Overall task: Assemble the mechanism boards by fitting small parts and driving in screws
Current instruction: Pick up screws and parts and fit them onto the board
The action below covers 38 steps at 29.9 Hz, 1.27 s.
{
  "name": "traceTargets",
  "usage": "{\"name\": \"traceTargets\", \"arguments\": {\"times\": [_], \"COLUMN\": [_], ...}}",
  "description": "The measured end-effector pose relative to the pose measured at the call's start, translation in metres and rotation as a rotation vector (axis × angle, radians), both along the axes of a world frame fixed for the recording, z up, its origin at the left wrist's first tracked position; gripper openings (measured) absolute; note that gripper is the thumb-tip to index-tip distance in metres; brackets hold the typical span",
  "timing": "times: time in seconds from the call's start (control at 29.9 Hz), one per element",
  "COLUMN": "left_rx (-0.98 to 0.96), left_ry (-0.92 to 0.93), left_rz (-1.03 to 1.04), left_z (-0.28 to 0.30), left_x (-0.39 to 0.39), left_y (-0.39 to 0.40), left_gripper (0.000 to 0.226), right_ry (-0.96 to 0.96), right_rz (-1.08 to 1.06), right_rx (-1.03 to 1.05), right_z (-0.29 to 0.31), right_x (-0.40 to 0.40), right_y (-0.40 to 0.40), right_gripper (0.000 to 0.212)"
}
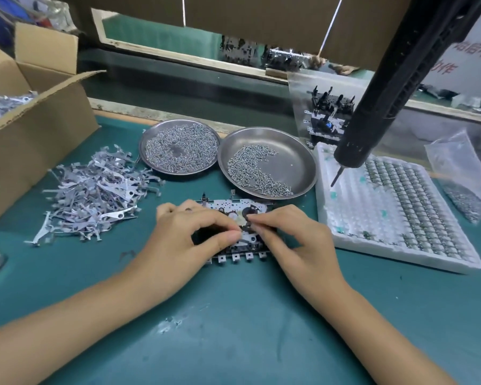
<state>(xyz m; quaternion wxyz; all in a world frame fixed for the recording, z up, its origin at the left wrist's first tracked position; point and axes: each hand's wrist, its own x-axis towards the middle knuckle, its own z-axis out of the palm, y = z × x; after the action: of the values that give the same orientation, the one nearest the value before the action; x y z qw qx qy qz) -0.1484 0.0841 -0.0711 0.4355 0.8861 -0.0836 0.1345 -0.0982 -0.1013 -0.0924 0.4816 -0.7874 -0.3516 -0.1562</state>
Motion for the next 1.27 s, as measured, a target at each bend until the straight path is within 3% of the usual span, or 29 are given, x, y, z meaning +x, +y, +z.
{"name": "traceTargets", "arguments": {"times": [0.23, 0.37, 0.73, 1.27], "left_rx": [-0.062, -0.05, -0.04, -0.158], "left_ry": [-0.011, -0.022, -0.025, 0.096], "left_rz": [0.042, 0.056, 0.099, -0.004], "left_z": [0.0034, 0.0058, 0.0067, 0.0017], "left_x": [-0.0037, -0.0053, -0.0077, -0.0008], "left_y": [-0.0031, -0.0043, -0.0042, 0.003], "left_gripper": [0.02, 0.018, 0.022, 0.026], "right_ry": [-0.053, -0.117, -0.067, -0.099], "right_rz": [0.012, 0.029, 0.062, 0.072], "right_rx": [-0.054, -0.108, -0.09, -0.147], "right_z": [0.0018, 0.0017, 0.0032, 0.0014], "right_x": [-0.003, -0.0047, -0.0057, -0.0055], "right_y": [-0.0002, 0.001, 0.0003, -0.0001], "right_gripper": [0.018, 0.017, 0.017, 0.018]}}
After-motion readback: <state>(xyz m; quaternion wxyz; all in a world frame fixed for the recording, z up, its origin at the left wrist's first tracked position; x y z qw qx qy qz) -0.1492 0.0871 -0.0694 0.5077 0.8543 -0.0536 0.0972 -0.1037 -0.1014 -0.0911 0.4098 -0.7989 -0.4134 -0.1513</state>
